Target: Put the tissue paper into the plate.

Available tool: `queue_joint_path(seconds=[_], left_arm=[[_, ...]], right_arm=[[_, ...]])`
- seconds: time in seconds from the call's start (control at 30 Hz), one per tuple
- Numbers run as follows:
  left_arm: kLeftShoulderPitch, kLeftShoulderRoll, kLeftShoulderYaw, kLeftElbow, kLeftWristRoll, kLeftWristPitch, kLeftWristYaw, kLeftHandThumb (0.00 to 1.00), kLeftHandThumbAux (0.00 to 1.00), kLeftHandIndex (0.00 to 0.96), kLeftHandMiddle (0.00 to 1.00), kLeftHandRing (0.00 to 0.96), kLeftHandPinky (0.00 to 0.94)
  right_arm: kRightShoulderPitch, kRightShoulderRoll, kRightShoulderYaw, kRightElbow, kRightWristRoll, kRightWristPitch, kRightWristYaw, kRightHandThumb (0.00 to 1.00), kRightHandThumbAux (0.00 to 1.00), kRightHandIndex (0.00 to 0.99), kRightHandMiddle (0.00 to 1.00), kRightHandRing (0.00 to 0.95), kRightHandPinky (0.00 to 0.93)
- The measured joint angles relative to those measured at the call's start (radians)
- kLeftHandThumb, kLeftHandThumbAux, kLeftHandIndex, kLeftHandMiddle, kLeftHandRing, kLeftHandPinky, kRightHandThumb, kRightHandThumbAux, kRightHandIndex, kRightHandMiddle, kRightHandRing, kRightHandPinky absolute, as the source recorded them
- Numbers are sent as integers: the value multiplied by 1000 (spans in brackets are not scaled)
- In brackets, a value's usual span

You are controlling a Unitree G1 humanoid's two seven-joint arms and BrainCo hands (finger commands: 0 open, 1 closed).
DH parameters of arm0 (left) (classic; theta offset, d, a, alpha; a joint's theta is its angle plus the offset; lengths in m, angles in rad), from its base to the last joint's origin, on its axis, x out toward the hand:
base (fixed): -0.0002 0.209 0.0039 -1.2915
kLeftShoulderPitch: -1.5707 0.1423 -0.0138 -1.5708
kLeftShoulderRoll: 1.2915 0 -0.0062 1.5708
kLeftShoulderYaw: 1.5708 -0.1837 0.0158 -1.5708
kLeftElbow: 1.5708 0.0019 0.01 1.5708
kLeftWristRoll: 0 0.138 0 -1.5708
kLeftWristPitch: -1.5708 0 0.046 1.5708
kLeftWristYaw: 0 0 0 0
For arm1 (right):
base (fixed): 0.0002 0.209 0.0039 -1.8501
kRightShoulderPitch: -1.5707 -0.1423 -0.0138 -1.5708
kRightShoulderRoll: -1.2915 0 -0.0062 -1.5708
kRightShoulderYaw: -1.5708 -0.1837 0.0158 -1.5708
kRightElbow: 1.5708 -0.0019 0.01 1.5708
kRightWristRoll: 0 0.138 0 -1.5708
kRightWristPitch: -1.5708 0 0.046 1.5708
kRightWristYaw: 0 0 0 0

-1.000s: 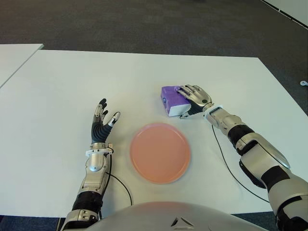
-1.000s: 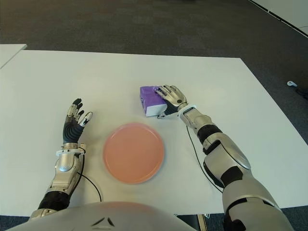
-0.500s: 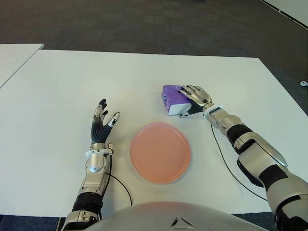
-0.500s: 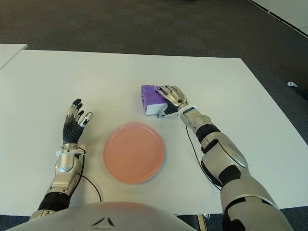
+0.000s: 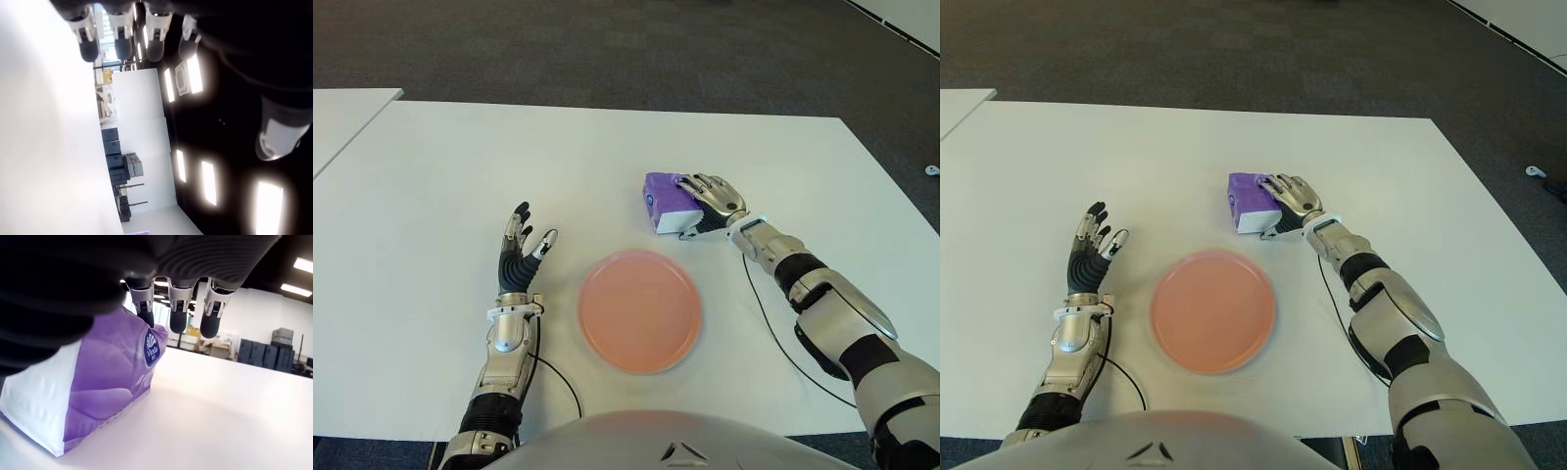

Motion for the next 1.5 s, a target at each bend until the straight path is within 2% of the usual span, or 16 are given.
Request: queue_joint_path(seconds=[0.07, 0.13, 0.33, 0.43, 0.77, 1.5], left_arm=[[1, 0, 0, -2, 0, 1, 0, 0, 496, 0, 0, 0, 0], [2, 0, 0, -5, 0, 1, 0, 0, 495, 0, 0, 0, 0], [5, 0, -1, -13, 1, 1, 0, 0, 490, 0, 0, 0, 0], [7, 0, -1, -16, 1, 3, 0, 0, 490, 0, 0, 0, 0], [9, 0, 0, -16, 1, 21, 0, 0, 486, 0, 0, 0, 0], [13, 0, 0, -22, 1, 35, 0, 0, 489, 0, 0, 0, 0]], right_arm=[[5, 4, -13, 4, 17, -2, -4, 631, 632, 372, 542, 545, 536], [12, 8, -27, 6, 34, -3, -18, 673, 666, 401, 607, 615, 604], [51, 30, -63, 7, 80, -2, -100, 727, 702, 436, 758, 779, 804], [74, 43, -87, 8, 113, -2, -133, 736, 706, 439, 809, 823, 846], [123, 78, -166, 15, 216, -43, -155, 746, 709, 440, 883, 875, 868], [125, 83, -173, 20, 226, -55, -155, 745, 711, 440, 903, 887, 877]])
